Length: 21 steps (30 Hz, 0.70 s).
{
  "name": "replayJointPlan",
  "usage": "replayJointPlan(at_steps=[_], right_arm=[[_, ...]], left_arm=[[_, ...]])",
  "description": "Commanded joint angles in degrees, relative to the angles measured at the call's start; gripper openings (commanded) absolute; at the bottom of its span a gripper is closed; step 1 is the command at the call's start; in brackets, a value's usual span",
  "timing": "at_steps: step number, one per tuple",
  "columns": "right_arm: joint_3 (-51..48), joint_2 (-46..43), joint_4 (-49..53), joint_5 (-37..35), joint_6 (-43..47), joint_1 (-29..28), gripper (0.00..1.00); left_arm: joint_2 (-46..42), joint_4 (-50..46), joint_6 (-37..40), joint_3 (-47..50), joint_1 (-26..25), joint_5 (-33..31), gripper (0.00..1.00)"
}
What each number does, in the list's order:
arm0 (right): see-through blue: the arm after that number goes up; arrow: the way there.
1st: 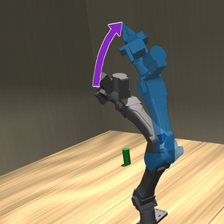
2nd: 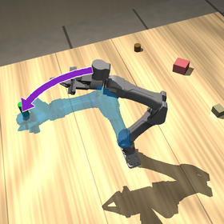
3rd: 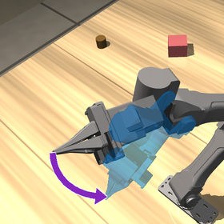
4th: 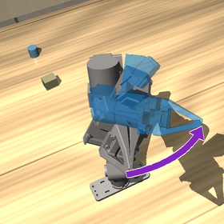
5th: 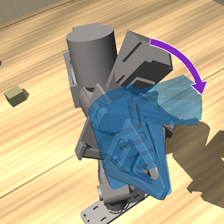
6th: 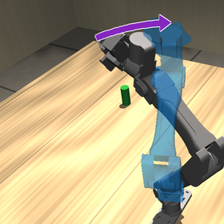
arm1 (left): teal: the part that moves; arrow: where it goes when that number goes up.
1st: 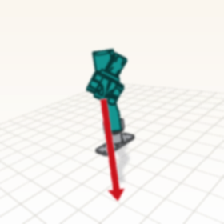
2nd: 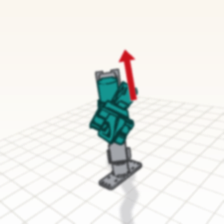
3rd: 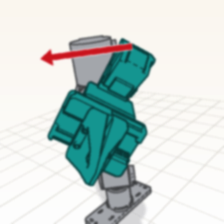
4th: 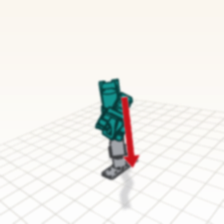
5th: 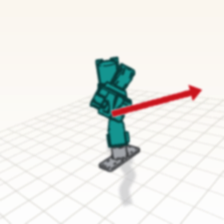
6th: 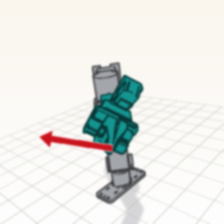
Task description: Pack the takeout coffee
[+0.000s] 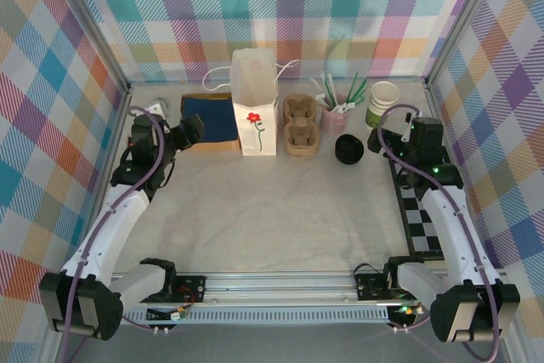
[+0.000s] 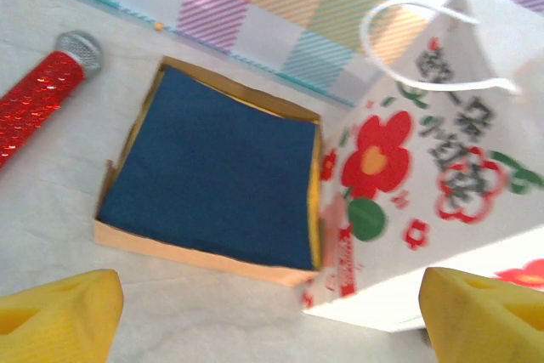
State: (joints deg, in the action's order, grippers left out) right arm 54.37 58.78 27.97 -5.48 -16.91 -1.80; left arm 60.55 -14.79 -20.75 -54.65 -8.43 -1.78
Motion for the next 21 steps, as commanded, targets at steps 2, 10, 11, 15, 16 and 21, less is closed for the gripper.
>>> replayJointPlan(at_steps=[2,10,11,15,16,21], right_arm=[[5.66,2.5,5.78,-2.16,1.89,-0.47,0.99],[18.35,10.0,16.48,-2.04,2.47,-0.48,0.99],[20.41,11.1,18.05,-2.07,2.13,-0.42,0.99],[29.85,16.7,25.16,-2.55,-1.8,-0.48,0.99],[32.05,18.09,26.88,-2.82,-2.71,-0.44,0.99],[42.18,26.2,31.81,-3.56,-5.84,-0.02,0.98]], left_arm=[[-2.36,-11.08,0.7,-5.27,0.51,7.28,0.9],[-5.34,-16.46,-0.44,-3.79,0.43,13.29,0.92],[-6.59,-14.75,-1.07,-1.73,0.33,15.45,0.93],[-11.1,-10.1,-3.52,5.68,-1.72,17.66,0.93],[-11.6,-9.75,-3.88,6.73,-2.36,17.43,0.93],[-12.44,-10.77,-3.18,8.95,-7.92,14.76,0.93]])
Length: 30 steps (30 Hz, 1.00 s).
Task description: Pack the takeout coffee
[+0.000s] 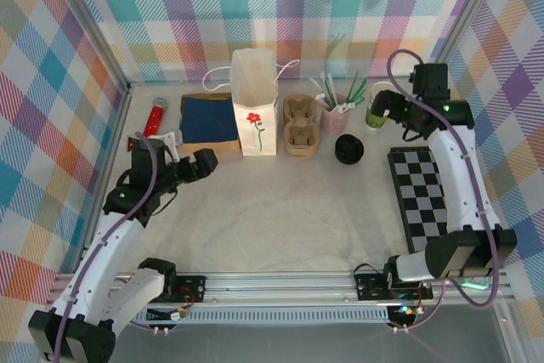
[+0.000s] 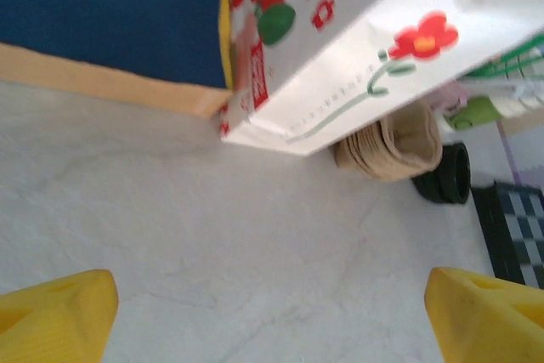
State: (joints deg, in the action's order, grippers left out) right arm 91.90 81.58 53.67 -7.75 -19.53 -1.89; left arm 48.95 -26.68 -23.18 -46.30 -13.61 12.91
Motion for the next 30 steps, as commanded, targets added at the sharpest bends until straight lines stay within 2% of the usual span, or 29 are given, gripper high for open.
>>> replayJointPlan(at_steps=[1,5,8,17,22,30], right_arm=[[6.49,5.05,7.07,-1.65,-3.85,0.31,0.97],[13.7,11.77,9.79,-1.11,-6.07,2.13,0.87],[18.89,16.74,10.81,1.4,-6.29,4.1,0.8],[34.57,30.99,15.9,1.25,-6.73,6.59,0.69],[40.03,36.75,17.06,1.68,-6.71,8.01,0.54],[46.5,44.24,18.93,3.1,-5.41,8.47,0.48]], left_arm=[[-0.87,0.83,-0.56,0.69,-4.09,-1.04,0.93],[-0.74,-0.65,-0.17,0.95,-8.62,-5.58,0.93],[-0.91,-0.28,-0.47,1.54,-9.72,-5.86,0.93],[-0.3,1.93,-2.57,2.6,-11.0,-5.96,0.93],[0.01,1.36,-2.3,2.09,-11.18,-6.42,0.93],[0.32,0.88,-2.31,2.01,-11.41,-7.06,0.93]])
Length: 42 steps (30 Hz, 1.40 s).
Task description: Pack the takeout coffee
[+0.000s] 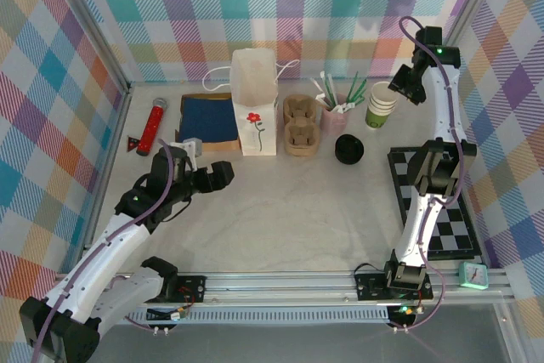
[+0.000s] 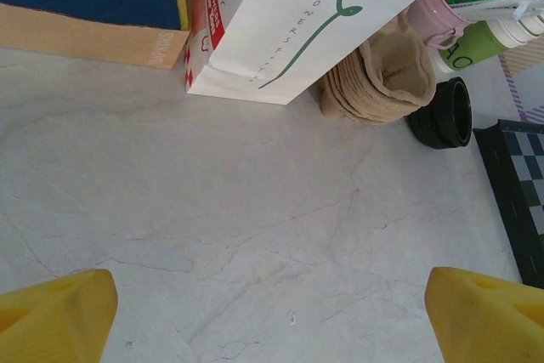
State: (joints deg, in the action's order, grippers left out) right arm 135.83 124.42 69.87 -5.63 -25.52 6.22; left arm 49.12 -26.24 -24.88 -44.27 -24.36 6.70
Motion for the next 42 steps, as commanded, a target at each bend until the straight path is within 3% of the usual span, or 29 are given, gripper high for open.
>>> replayJointPlan(at_steps=[1,20,42], right_arm=[[2.56,1.76,2.52,1.09,0.71,0.32,0.48],[2.88,5.57,0.23,1.32,1.56,0.42,0.39],[2.86,6.24,-1.14,1.23,1.54,0.41,0.15]], left_arm=[[0.2,0.25,-0.6,-0.2,-0.69,-0.98,0.93],[-0.67,-2.41,0.63,-1.66,-0.69,-3.69,0.93],[-1.09,-3.23,1.07,-2.33,-0.75,-5.38,0.92]])
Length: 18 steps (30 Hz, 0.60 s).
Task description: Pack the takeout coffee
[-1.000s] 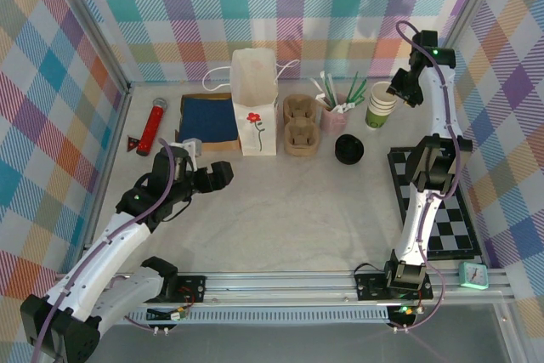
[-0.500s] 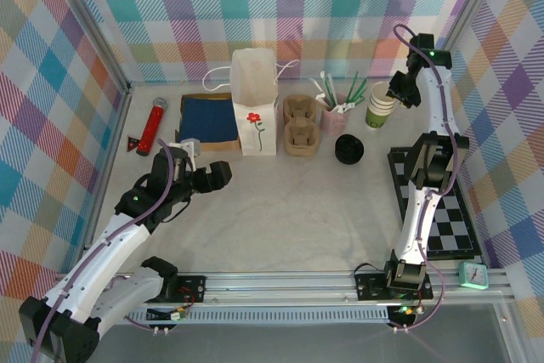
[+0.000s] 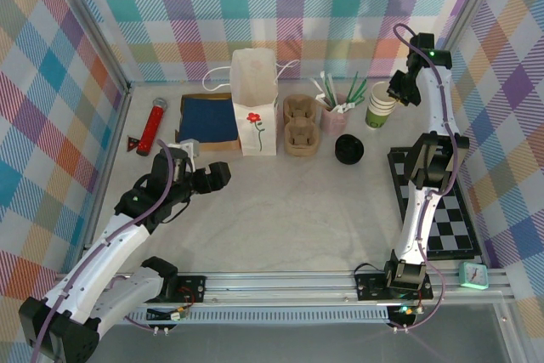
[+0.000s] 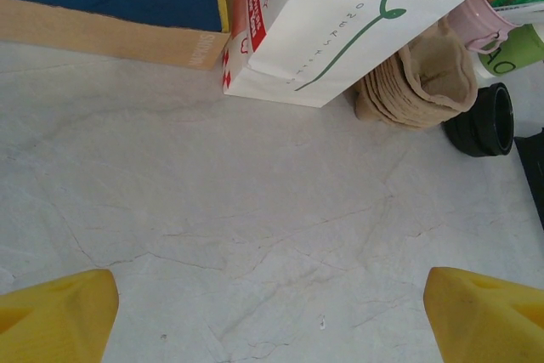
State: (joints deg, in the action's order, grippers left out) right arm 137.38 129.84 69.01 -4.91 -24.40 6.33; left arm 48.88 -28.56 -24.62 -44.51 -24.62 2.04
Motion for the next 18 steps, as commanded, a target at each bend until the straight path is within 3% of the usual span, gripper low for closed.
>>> replayJointPlan(at_steps=[1,13,18], right_arm=[[1.31,0.78,-0.37,0.5,0.41,0.33,0.15],[1.57,0.76,-0.66,0.91,0.18,0.31,0.05],[1.97,0.09,-0.52,1.04,0.13,0.33,0.05]], left_arm=[[-0.89,-1.0,0.85,-2.13,-0.47,-0.73,0.92],[-0.91,-1.3,1.07,-2.38,-0.43,-1.16,0.92],[-1.19,-1.5,1.24,-2.58,-0.43,-1.33,0.92]])
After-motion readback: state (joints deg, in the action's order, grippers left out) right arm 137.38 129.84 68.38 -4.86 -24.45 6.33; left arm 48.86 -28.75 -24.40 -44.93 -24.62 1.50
